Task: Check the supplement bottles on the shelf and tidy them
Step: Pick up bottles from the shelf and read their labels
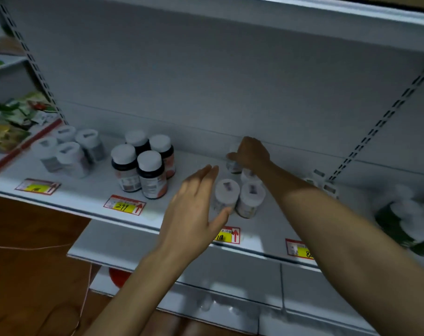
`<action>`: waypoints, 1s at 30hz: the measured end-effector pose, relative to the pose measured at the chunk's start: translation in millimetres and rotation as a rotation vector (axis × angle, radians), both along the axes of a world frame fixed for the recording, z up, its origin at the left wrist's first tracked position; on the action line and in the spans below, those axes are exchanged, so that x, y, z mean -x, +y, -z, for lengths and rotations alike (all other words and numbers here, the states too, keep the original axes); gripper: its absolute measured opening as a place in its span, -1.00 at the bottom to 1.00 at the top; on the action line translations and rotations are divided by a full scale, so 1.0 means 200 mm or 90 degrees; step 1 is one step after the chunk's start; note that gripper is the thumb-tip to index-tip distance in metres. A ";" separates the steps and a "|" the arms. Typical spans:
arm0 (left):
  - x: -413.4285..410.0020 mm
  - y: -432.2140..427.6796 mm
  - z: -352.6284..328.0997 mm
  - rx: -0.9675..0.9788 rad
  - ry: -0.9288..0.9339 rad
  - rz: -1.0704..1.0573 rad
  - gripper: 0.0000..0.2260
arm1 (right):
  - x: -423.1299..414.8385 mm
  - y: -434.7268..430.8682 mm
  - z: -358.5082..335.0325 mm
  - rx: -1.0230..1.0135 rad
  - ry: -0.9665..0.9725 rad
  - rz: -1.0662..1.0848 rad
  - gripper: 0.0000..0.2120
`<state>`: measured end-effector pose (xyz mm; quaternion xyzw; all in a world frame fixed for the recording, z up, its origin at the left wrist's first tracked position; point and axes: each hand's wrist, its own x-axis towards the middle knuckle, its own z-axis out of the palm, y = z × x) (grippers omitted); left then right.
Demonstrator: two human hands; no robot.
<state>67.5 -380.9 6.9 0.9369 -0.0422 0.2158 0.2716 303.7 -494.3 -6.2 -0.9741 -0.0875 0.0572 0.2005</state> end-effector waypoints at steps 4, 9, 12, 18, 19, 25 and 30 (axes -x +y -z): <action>0.00 0.07 0.02 0.020 -0.009 0.025 -0.36 | 0.06 0.03 -0.02 -0.019 -0.076 0.035 -0.61; -0.01 0.13 0.03 0.145 -0.012 0.021 -0.33 | 0.38 0.01 -0.24 -0.276 -0.179 -0.030 -0.69; -0.03 0.11 -0.01 0.208 -0.044 0.005 -0.28 | 0.65 -0.04 -0.41 -0.409 -0.176 -0.065 -0.82; 0.06 0.00 -0.06 0.362 -0.006 0.155 -0.47 | 1.01 -0.21 -0.48 -0.593 -0.099 0.005 -0.86; 0.09 -0.03 -0.07 0.457 0.030 0.190 -0.53 | 1.05 -0.23 -0.47 -0.625 -0.072 0.025 -0.82; 0.19 -0.17 -0.16 0.975 0.333 0.320 -0.58 | 1.23 -0.30 -0.37 -0.887 0.056 0.092 -0.59; 0.20 -0.20 -0.18 1.096 0.437 0.441 -0.52 | 1.34 -0.26 -0.34 -0.983 0.133 0.052 -0.20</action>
